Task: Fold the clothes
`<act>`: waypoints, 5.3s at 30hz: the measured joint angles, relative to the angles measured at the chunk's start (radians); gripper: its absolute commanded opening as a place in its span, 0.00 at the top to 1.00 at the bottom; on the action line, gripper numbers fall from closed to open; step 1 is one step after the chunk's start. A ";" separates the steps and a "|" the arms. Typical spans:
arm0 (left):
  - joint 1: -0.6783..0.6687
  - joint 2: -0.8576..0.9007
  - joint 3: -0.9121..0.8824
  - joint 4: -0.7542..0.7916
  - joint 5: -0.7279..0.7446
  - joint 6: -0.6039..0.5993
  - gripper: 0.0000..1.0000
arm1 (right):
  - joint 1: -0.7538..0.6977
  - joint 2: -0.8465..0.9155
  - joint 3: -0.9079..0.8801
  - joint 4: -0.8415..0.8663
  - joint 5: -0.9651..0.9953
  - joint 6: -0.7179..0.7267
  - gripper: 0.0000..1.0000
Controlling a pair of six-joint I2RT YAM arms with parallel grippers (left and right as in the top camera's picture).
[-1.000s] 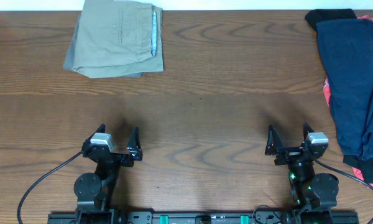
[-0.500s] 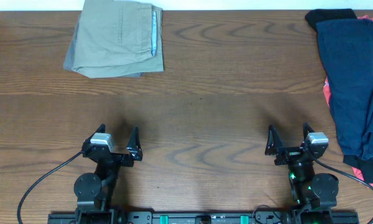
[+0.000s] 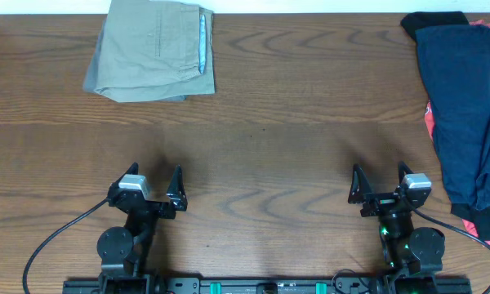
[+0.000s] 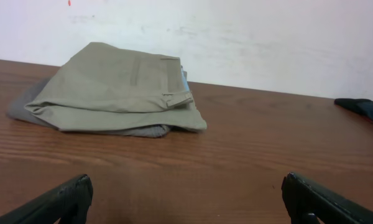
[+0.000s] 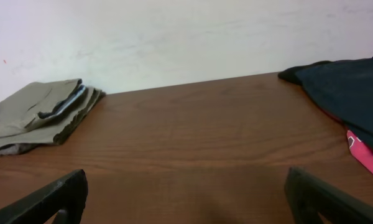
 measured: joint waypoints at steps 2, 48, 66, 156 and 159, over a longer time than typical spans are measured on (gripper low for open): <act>0.000 0.000 0.000 0.000 0.000 0.000 0.02 | 0.000 0.000 0.000 0.000 0.000 0.000 0.01; 0.000 0.001 0.000 0.000 0.000 0.000 0.02 | 0.000 0.325 0.293 0.378 -0.203 0.234 0.01; 0.000 0.003 0.000 0.000 0.000 0.000 0.02 | -0.003 1.583 1.458 -0.391 0.381 -0.230 0.01; 0.000 0.003 0.000 0.000 0.000 0.000 0.02 | -0.248 2.321 1.598 0.019 0.712 -0.540 0.55; 0.000 0.003 0.000 0.000 0.000 0.000 0.02 | -0.248 2.321 1.600 0.036 0.729 -0.537 0.61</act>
